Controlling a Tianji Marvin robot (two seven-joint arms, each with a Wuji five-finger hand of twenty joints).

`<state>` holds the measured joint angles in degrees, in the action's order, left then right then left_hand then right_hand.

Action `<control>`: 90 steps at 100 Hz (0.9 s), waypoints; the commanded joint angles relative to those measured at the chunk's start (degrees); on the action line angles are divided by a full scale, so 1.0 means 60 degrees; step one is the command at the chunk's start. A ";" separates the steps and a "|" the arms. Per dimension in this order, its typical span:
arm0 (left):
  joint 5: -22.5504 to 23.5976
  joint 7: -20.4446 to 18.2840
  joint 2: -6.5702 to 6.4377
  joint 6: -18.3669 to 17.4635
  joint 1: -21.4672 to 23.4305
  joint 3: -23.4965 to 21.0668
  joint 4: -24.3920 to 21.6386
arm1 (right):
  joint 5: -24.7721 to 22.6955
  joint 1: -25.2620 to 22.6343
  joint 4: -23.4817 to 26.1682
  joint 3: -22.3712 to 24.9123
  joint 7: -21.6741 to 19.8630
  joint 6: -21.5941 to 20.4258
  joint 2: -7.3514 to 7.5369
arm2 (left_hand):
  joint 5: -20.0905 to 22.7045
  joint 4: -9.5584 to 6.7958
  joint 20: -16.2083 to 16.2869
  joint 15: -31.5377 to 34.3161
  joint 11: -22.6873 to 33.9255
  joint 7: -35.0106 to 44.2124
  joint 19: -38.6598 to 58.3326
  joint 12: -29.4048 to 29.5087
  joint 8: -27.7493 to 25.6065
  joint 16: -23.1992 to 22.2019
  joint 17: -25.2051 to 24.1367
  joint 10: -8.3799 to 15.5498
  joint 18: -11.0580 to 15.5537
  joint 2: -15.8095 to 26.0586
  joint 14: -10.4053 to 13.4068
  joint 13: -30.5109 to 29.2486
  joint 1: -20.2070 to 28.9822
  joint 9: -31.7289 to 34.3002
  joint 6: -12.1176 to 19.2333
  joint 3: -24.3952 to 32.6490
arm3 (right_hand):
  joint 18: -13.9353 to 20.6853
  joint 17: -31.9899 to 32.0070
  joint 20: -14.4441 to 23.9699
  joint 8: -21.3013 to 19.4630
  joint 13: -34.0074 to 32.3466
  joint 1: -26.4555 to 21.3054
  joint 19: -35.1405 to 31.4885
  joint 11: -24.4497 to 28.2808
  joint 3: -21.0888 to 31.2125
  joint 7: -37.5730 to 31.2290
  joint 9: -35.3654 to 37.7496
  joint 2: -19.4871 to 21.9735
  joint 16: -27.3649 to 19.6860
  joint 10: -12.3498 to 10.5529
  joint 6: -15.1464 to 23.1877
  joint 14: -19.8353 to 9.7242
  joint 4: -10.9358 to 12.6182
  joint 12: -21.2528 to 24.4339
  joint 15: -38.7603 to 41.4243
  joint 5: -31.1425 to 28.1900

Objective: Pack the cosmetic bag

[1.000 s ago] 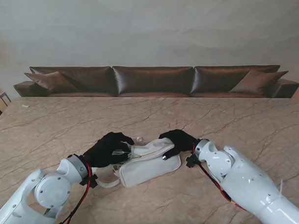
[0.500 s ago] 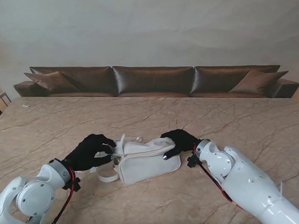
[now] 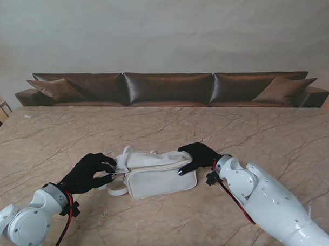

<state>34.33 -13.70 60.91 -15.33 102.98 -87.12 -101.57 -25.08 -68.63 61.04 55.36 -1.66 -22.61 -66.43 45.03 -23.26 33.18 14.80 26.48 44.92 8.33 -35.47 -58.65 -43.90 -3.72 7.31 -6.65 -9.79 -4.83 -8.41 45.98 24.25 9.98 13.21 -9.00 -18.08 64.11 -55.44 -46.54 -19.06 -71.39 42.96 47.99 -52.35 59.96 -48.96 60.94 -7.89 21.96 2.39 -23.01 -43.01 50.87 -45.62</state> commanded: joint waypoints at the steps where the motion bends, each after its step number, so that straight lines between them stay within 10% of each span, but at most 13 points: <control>1: 0.0166 0.0078 -0.0100 0.0031 0.0245 -0.0249 0.0316 | -0.0195 -0.0265 -0.0558 0.0154 0.0205 0.0369 0.0349 | 0.1216 -0.0804 0.0165 -0.0084 0.0058 0.4118 0.0062 -0.0265 -0.0337 0.0063 -0.0156 0.0009 0.0010 0.1165 0.0121 -0.0083 0.0699 0.0173 -0.0024 0.1335 | -0.0081 -0.0045 0.0126 -0.0946 -0.0772 -0.3540 -0.0182 0.1811 0.4564 -0.1852 0.1163 0.2385 0.0688 -0.0031 0.0863 0.0282 0.1278 -0.0619 0.1427 -0.1765; 30: -0.0746 0.0528 0.0024 0.0070 0.0246 0.0473 0.1008 | -0.0333 -0.0507 0.0050 0.0314 0.0299 0.0589 0.0360 | 0.0195 -0.1289 0.0359 -0.0175 -0.0117 0.3575 0.0039 -0.0141 0.0082 -0.0095 -0.0172 -0.0296 -0.0108 0.1101 -0.0132 -0.0182 -0.1022 0.0242 -0.0275 0.2208 | -0.0070 -0.0049 0.0164 -0.0695 -0.0498 -0.3515 -0.0272 0.1839 0.4527 -0.1540 0.1010 0.2209 0.0670 0.0085 0.0790 0.0330 0.1236 -0.0531 0.1397 -0.1685; 40: -0.0773 0.0620 0.0038 0.0111 0.0225 0.0721 0.1016 | -0.0582 -0.0632 0.0523 0.0412 0.0222 0.0777 0.0422 | -0.0443 -0.1162 0.0421 -0.0218 -0.0164 0.3312 0.0069 -0.0111 0.0231 -0.0123 -0.0169 -0.0318 -0.0092 0.0332 -0.0173 -0.0200 -0.2196 0.0181 -0.0137 0.3261 | 0.0080 0.0017 0.0029 0.2053 0.0014 -0.2395 -0.0156 0.0554 0.4920 -0.0762 0.0277 0.1172 -0.0131 0.0245 0.0681 0.0105 0.1000 0.0161 0.0508 -0.0303; 47: -0.0688 0.0879 0.0074 0.0079 0.0173 0.0900 0.1105 | -0.0811 -0.0722 0.0877 0.0478 0.0101 0.0934 0.0486 | -0.0477 -0.1139 0.0677 -0.0091 -0.0011 0.3288 0.0271 -0.0261 0.0201 -0.0312 -0.0217 -0.0292 -0.0107 0.0284 -0.0220 -0.0315 -0.2308 0.0276 -0.0017 0.3394 | 0.0157 0.0101 -0.0105 0.4104 0.0494 -0.0852 0.0080 -0.0087 0.4900 -0.0141 -0.1094 0.0855 -0.0945 0.0368 -0.0507 0.0038 0.1327 0.0761 -0.0343 0.1238; 53: -0.0775 0.1055 0.0115 0.0088 0.0152 0.1042 0.1167 | -0.1052 -0.0749 0.1107 0.0491 0.0071 0.0995 0.0532 | -0.0413 -0.1088 0.0950 0.0006 0.0168 0.3307 0.0426 -0.0446 0.0176 -0.0480 -0.0259 -0.0275 -0.0081 0.0241 -0.0242 -0.0424 -0.2170 0.0449 -0.0067 0.3404 | 0.0172 0.0277 -0.0236 0.4343 0.1170 0.0176 0.0472 -0.0461 0.4298 0.1995 -0.2591 0.1073 -0.1704 0.0467 -0.1798 0.0048 0.2509 0.1902 -0.1446 0.1882; 70: -0.0576 0.1383 0.0158 0.0209 0.0204 0.1269 0.1128 | -0.1769 -0.0723 0.1932 0.0485 -0.0530 0.1182 0.0750 | -0.0266 -0.1314 0.2274 0.0502 0.0034 0.3507 0.0814 -0.3165 -0.0334 -0.1006 -0.0354 -0.0138 0.0061 0.0635 -0.0238 -0.0890 -0.1272 0.1559 -0.0173 0.2967 | 0.0246 0.1162 -0.1103 0.5719 0.2837 0.1806 0.2592 -0.1509 0.3400 0.4354 -0.5261 -0.0288 -0.3715 0.1095 -0.3596 0.0286 0.1875 0.3607 -0.4188 0.3887; 90: -0.0414 0.1627 0.0191 0.0259 0.0204 0.1448 0.1055 | -0.2130 -0.0353 0.2600 0.0024 -0.0918 0.1490 0.0812 | -0.0130 -0.0486 0.3242 0.1092 -0.0273 0.3581 0.1089 -0.3652 0.0561 -0.1099 -0.0426 -0.0109 0.0137 -0.0081 -0.0235 -0.1147 -0.0203 0.2311 -0.0784 0.3383 | 0.0338 0.1785 -0.1750 0.6206 0.3779 0.2635 0.3993 -0.2162 0.3558 0.5561 -0.6846 -0.0442 -0.4747 0.1922 -0.4877 0.0641 0.1664 0.4381 -0.5548 0.5028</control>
<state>31.70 -4.16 61.64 -14.03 103.55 -78.97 -95.06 -36.92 -72.04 75.49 56.65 -7.93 -13.69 -60.92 41.30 -26.55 50.48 20.07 25.96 61.22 14.05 -56.25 -56.51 -49.57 -5.10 5.25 -7.45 -10.49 -6.40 -14.57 38.33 36.81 2.35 28.67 -7.80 -8.24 54.74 -20.00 -25.23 -6.55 -49.22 31.74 66.02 -21.35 21.80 -50.52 33.77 2.45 -6.39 5.32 -14.60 -17.75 19.23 -17.51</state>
